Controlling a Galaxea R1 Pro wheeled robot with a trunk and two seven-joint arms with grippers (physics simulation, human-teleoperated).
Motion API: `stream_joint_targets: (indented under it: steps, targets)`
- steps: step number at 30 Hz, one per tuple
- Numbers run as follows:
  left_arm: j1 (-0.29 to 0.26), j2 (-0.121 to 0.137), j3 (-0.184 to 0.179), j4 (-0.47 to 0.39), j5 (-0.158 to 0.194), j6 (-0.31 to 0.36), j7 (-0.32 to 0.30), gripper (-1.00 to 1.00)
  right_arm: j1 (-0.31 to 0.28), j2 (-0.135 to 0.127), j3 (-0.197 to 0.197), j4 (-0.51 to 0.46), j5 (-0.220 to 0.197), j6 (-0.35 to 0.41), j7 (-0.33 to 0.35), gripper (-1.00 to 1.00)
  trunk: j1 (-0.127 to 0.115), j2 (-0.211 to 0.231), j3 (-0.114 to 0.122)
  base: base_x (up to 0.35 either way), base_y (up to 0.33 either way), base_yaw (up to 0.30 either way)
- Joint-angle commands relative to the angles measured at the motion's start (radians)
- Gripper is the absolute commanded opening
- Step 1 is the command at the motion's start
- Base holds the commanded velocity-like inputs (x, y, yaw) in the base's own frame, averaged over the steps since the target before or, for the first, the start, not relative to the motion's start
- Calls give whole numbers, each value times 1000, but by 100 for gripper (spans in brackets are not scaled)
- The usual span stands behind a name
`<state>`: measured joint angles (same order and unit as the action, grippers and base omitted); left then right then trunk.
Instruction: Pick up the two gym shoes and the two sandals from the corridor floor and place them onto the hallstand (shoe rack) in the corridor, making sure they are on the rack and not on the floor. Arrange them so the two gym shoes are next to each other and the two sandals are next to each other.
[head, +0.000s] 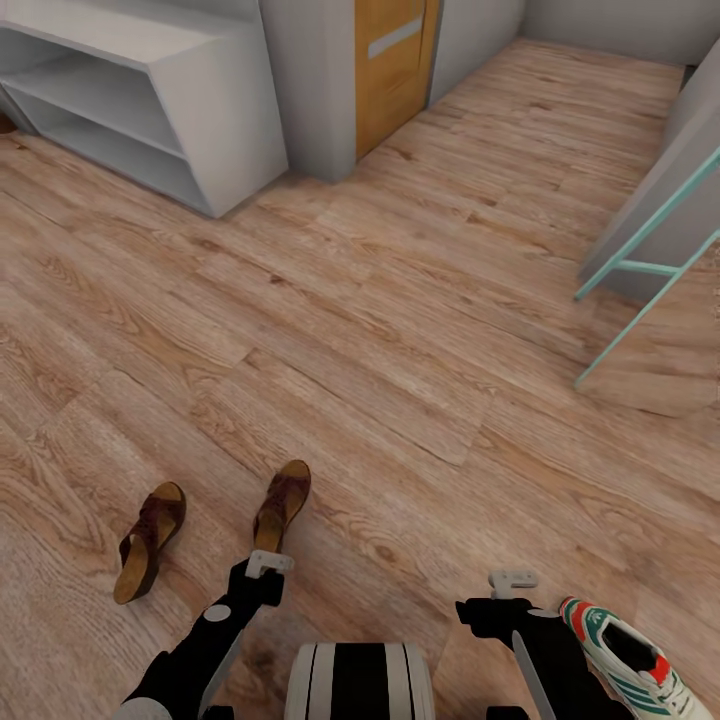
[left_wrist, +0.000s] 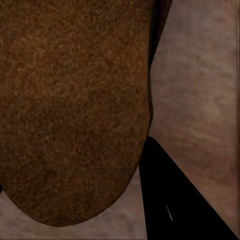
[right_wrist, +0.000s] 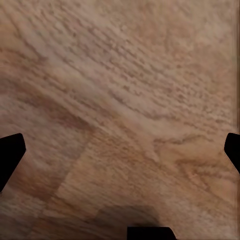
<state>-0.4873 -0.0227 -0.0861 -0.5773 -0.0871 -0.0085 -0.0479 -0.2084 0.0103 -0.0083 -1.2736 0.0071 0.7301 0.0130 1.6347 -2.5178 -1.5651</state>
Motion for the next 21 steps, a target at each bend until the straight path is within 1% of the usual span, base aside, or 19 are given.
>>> stream_joint_targets:
  steps: [1, 4, 5, 8, 9, 10, 11, 13, 14, 16, 18, 21]
  targets:
    - [0, 0, 2, -11, -12, 9, -3, -100, 0, 0, 0, -1, 1, 5, 2, 100, -1, 0, 3, 0, 0, 0]
    - [0, 0, 2, -65, -10, 51, -3, -100, 0, 0, 1, -1, 2, 5, 1, 100, -2, 1, 15, 0, 0, 0]
    - [-1, -1, 3, -127, -9, 98, -3, -100, 0, 0, 2, -1, 2, 5, 2, 100, -2, 1, 19, 0, 0, 0]
    - [-3, -2, 3, -184, -9, 150, -3, -100, 0, 0, 2, -1, 2, 5, 1, 100, -4, 2, 30, 0, 0, 0]
    - [-3, -4, 2, -223, -8, 185, -3, -100, 0, 0, 3, -1, 2, 5, 2, 100, -4, 2, 34, 0, 0, 0]
    - [-3, -9, 1, -332, -7, 291, -3, -100, 0, 0, 1, -1, 2, 5, 2, 100, -5, 2, 38, 0, 0, 0]
    - [-3, -12, 0, -378, -7, 332, -4, -100, 0, 0, 1, -2, 2, 5, 2, 100, -5, 2, 42, 0, 0, 0]
    - [-3, -17, 0, -424, -7, 370, -4, -100, 0, 0, 1, -4, 2, 5, 2, 100, -6, 3, 50, 0, 0, 0]
    - [-3, -22, -1, -468, -7, 401, -5, -100, 0, 0, 1, -13, 2, 5, 2, 100, -6, 3, 54, 0, 0, 0]
    - [3, -30, -6, -471, 0, 400, -4, -100, 9, 2, 3, -9, 4, 9, 5, 100, -7, 3, 54, 0, 0, 0]
    - [3, -30, -6, -471, 0, 400, -4, -100, 9, 2, 3, -7, 4, 9, 6, 100, -7, 3, 54, 0, 0, 0]
    - [8, -43, -6, -475, 0, 401, -4, -100, 9, 3, 3, -5, 4, 8, 9, 100, -7, 3, 54, 0, 0, 0]
